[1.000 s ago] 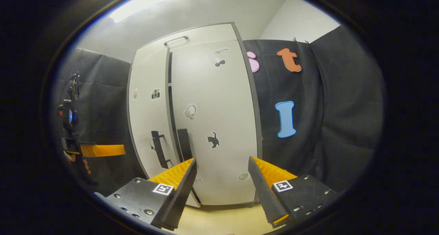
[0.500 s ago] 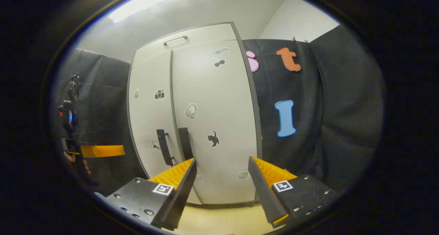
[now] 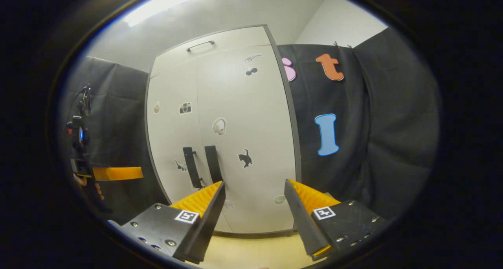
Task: Grab one shoe with the right hand and put it into the shoe cabinet, grab the other shoe with the left hand and put it into the shoe cabinet; then close the right door with the right hand and the left door with the left hand.
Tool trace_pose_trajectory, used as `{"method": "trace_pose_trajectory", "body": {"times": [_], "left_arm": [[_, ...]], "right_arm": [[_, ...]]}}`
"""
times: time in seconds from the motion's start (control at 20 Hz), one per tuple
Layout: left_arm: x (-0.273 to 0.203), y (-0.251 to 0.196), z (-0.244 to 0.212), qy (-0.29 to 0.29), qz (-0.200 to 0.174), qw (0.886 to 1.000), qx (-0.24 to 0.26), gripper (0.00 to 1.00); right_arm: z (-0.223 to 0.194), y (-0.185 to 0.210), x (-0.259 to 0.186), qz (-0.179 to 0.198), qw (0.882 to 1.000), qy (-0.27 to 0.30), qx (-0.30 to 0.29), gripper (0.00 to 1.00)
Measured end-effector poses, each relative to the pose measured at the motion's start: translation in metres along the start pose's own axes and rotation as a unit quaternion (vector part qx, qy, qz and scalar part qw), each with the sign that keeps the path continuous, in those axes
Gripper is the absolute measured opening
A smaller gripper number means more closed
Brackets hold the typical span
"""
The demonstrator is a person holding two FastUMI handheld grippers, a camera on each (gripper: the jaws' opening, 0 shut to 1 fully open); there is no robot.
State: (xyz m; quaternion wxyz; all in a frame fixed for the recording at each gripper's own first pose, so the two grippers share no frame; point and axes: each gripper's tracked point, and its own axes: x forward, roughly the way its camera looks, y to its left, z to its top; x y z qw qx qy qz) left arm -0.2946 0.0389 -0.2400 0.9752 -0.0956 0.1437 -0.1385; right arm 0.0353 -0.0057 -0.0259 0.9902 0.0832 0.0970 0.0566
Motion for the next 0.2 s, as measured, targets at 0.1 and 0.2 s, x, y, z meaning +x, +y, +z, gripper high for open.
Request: {"method": "trace_pose_trajectory", "body": {"times": [0.1, 0.2], "left_arm": [[-0.0002, 0.0008, -0.0001, 0.001, 0.000, 1.000, 0.001, 0.61], [0.0002, 0.0015, -0.0002, 0.001, 0.001, 1.000, 0.001, 0.61]], "right_arm": [[-0.0001, 0.0000, -0.0002, -0.002, 1.000, 0.000, 0.001, 0.83], [0.0002, 0.0005, -0.0004, -0.003, 1.000, -0.001, 0.001, 0.83]]}}
